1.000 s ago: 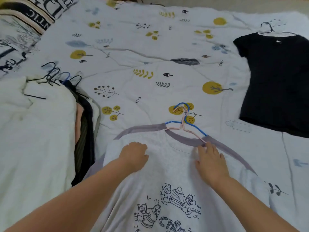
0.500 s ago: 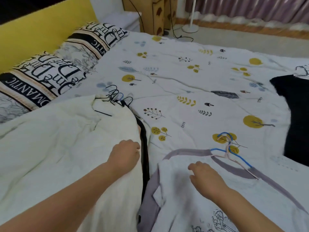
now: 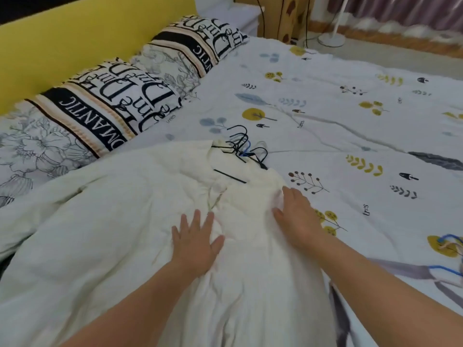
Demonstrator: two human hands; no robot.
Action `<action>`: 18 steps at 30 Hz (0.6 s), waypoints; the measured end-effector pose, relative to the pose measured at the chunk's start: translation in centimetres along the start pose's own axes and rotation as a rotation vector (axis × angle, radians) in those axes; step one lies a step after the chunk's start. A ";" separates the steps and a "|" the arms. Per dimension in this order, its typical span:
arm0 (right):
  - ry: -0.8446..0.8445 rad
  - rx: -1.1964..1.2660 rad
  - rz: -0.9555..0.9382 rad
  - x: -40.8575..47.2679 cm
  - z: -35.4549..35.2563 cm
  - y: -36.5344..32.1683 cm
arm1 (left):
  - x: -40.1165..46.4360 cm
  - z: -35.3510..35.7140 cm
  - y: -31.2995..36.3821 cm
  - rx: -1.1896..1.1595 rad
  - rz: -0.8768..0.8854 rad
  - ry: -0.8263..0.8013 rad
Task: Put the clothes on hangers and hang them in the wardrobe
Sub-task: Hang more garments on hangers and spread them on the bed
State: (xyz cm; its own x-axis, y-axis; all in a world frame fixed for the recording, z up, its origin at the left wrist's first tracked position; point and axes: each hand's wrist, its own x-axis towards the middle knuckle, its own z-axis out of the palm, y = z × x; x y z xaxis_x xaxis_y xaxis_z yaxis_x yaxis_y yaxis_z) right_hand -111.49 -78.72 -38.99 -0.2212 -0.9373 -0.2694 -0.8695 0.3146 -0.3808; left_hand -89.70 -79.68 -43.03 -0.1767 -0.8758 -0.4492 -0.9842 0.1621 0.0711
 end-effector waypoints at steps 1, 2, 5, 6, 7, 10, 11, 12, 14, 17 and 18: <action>0.013 0.010 0.023 1.4 0.4 -0.4 | 0.4 0.8 -0.1 -0.012 0.010 0.002; 0.023 0.021 0.046 2.7 0.8 -0.7 | 0.7 1.4 -0.3 -0.025 0.022 0.009; -0.019 0.085 0.138 6.0 1.3 -1.7 | 1.3 2.8 -1.0 -0.078 0.045 0.011; -0.033 0.102 0.157 6.7 1.4 -1.9 | 1.5 3.0 -1.1 -0.088 0.051 0.006; -0.030 0.100 0.165 7.2 1.5 -2.2 | 1.7 3.2 -1.2 -0.090 0.054 -0.003; 0.082 0.058 0.203 7.2 1.5 -3.2 | 2.2 3.3 -1.2 -0.095 0.058 -0.040; 0.105 0.070 0.201 6.8 1.4 -3.6 | 2.3 3.3 -1.2 -0.096 0.057 -0.053; 0.109 0.090 0.182 6.2 1.2 -4.2 | 2.4 3.2 -1.1 -0.089 0.055 -0.066; 0.086 0.114 0.142 4.6 0.5 -5.4 | 2.3 3.0 -1.1 -0.081 0.053 -0.091; 0.085 0.090 0.102 2.2 -0.5 -7.3 | 1.8 1.5 -1.1 -0.096 0.055 -0.154; 0.100 0.066 0.085 1.4 -0.9 -7.8 | 1.5 0.5 -1.1 -0.111 0.065 -0.168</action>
State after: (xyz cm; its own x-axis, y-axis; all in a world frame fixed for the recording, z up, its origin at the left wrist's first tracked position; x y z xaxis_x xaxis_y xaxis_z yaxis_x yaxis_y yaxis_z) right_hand -105.45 -82.59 -35.55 -0.3388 -0.9159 -0.2155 -0.8153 0.4001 -0.4187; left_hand -88.87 -80.97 -44.22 -0.2451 -0.7757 -0.5815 -0.9674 0.1566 0.1989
